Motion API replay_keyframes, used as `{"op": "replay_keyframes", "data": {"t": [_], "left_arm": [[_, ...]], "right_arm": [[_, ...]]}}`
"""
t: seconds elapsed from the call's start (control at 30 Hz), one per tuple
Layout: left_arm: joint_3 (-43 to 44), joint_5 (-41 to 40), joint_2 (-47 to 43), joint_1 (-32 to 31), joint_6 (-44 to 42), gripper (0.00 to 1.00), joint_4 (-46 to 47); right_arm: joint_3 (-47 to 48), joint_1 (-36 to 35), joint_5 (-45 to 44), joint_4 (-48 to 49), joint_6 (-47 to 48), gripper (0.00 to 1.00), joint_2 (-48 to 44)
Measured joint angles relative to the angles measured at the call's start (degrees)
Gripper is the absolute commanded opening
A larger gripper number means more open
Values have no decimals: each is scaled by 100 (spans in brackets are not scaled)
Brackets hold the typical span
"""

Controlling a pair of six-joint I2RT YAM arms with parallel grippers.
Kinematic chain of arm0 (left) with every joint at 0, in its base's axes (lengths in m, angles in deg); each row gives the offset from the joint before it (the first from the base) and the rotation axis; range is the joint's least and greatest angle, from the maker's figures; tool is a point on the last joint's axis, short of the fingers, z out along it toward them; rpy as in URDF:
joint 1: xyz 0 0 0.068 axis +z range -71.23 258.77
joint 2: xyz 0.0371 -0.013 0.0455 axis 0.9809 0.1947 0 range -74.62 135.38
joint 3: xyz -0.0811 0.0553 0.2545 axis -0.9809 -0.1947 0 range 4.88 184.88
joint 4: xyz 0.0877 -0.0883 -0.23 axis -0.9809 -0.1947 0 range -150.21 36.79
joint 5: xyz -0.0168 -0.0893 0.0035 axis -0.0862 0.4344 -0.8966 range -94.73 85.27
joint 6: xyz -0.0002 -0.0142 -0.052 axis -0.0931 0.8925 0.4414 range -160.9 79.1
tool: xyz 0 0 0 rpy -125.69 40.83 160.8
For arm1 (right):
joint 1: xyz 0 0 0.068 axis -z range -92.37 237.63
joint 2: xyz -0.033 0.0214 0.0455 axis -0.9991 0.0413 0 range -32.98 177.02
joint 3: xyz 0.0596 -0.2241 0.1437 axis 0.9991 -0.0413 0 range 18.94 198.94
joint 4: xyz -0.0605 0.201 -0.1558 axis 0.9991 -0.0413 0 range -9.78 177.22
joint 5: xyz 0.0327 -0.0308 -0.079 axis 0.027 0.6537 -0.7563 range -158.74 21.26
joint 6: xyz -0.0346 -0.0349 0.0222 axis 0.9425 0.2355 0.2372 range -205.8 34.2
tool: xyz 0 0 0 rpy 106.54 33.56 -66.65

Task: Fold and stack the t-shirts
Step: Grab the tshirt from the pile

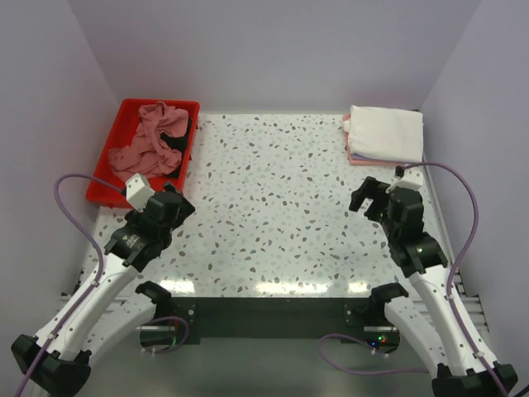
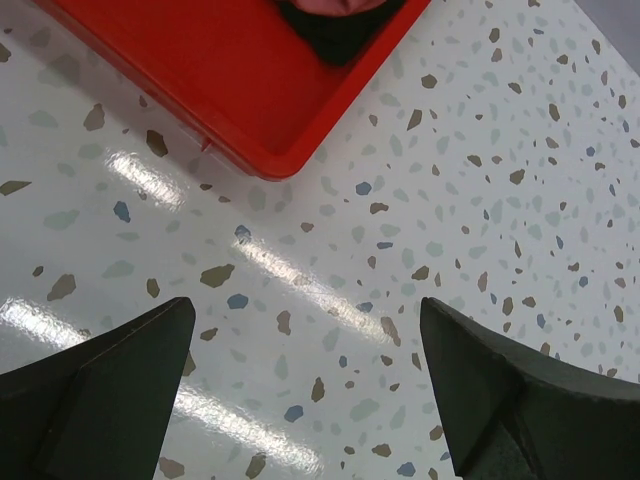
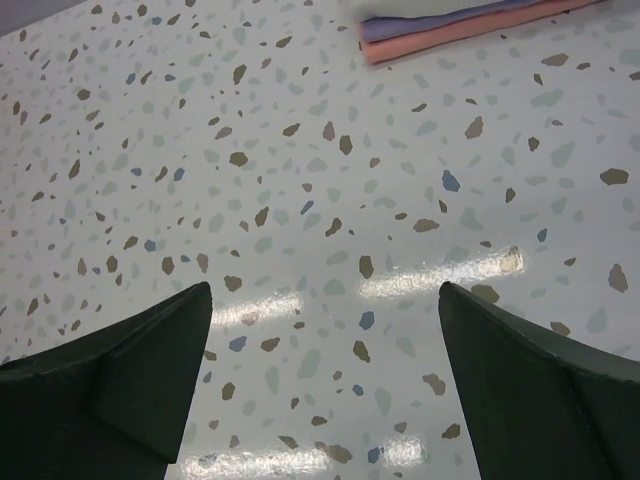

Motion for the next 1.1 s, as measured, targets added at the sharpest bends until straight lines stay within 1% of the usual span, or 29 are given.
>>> {"op": "replay_keyframes", "data": {"t": [0.2, 0.37, 0.47, 0.57, 0.67, 0.8, 0.97, 1.1], "left_arm": [[0, 28, 142, 0, -22, 100, 79], [0, 11, 485, 2, -101, 100, 398], [52, 17, 872, 42, -179, 100, 660], [271, 26, 1475, 197, -315, 100, 872], [605, 214, 2033, 625, -566, 100, 1038], [892, 428, 2448, 1329, -914, 100, 1451], [1104, 1113, 2973, 2227, -1390, 100, 2039], [1429, 1593, 3727, 2861, -1864, 100, 2673]], "right_arm": [[-50, 0, 70, 46, -35, 99, -120], [-201, 0, 251, 238, -31, 99, -203], [-271, 0, 328, 245, -26, 99, -192], [-334, 0, 450, 319, -28, 99, -170], [-348, 0, 566, 345, -22, 99, -111], [-352, 0, 776, 365, -24, 99, 26], [-354, 0, 992, 376, -4, 99, 243], [-354, 0, 1204, 393, 0, 99, 472]]}}
